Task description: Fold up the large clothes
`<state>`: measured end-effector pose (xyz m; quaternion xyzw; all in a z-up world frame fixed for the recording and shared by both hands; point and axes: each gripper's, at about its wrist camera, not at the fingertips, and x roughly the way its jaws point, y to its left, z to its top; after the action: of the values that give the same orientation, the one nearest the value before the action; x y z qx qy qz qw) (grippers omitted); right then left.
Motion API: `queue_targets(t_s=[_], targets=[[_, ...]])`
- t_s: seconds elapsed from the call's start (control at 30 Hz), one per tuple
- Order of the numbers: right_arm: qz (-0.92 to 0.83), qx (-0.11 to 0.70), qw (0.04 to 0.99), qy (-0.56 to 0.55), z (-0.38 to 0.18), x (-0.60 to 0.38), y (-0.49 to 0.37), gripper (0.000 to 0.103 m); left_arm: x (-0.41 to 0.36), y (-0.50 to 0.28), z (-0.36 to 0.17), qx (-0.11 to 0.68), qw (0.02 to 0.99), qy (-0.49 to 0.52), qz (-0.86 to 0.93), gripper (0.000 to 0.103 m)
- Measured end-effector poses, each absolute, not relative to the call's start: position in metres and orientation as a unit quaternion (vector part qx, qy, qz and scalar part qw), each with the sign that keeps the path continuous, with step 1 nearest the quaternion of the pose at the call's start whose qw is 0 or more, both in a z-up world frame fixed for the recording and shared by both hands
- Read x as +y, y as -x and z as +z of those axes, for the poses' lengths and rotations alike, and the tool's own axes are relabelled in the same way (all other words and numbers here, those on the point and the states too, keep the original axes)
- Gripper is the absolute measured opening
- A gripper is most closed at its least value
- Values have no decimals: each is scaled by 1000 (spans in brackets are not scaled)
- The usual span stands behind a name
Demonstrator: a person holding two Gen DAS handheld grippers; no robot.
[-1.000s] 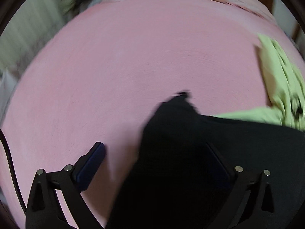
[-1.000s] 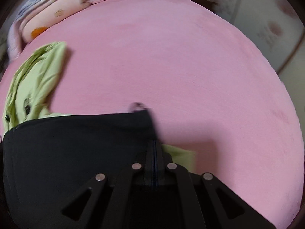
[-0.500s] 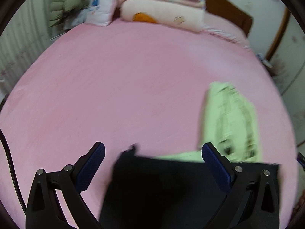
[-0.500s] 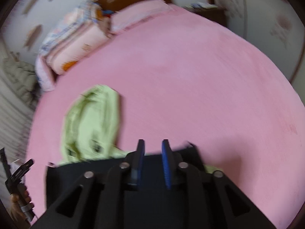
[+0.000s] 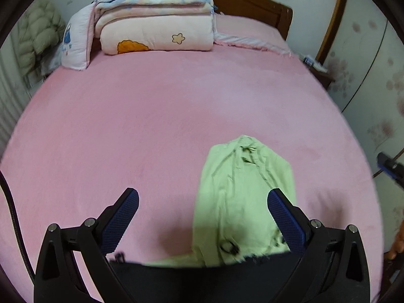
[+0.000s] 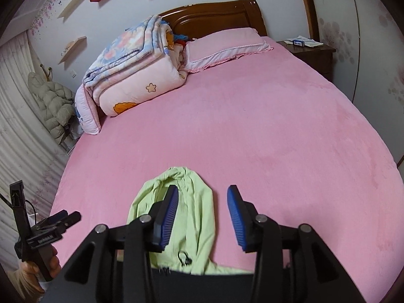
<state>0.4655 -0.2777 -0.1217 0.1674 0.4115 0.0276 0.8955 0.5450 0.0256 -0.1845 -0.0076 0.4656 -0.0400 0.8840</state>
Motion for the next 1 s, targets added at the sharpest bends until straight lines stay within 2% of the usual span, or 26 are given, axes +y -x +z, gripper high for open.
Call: queue_targets(t_s=[0.1,0.43,0.7,0.77,0.8,0.83,0.87,0.9,0.93,0.97,1.0], targets=[[22,428,889,-164,-138,-271,-483,41,15,-572,-204,475,880,-22,-17,101],[8,509,845,-165,-252,-234,-541,41,5,-619,-296,528,849,-27,8,101],[-10,533,837,-127,-298,-216,-560,41,2,-635,-341,550,835,-21,14,98],[-27,542,832,-117,-309,-216,-564,41,4,-638,-348,555,832,1,7,89],[-29,546,829,-120,-314,-216,-565,41,5,-640,-350,559,829,18,-4,73],[-27,553,822,-132,-321,-218,-567,41,5,-641,-353,563,825,38,-17,51],[-25,557,818,-142,-326,-220,-568,41,5,-642,-355,570,818,64,-33,40],[-19,558,815,-154,-329,-221,-569,40,5,-642,-355,571,816,74,-39,18],[-5,558,812,-168,-332,-222,-568,24,3,-641,-353,569,817,83,-44,8],[5,558,812,-170,-332,-220,-568,12,0,-638,-348,559,823,81,-48,8],[16,557,814,-165,-331,-218,-567,8,-2,-636,-344,554,828,75,-48,6]])
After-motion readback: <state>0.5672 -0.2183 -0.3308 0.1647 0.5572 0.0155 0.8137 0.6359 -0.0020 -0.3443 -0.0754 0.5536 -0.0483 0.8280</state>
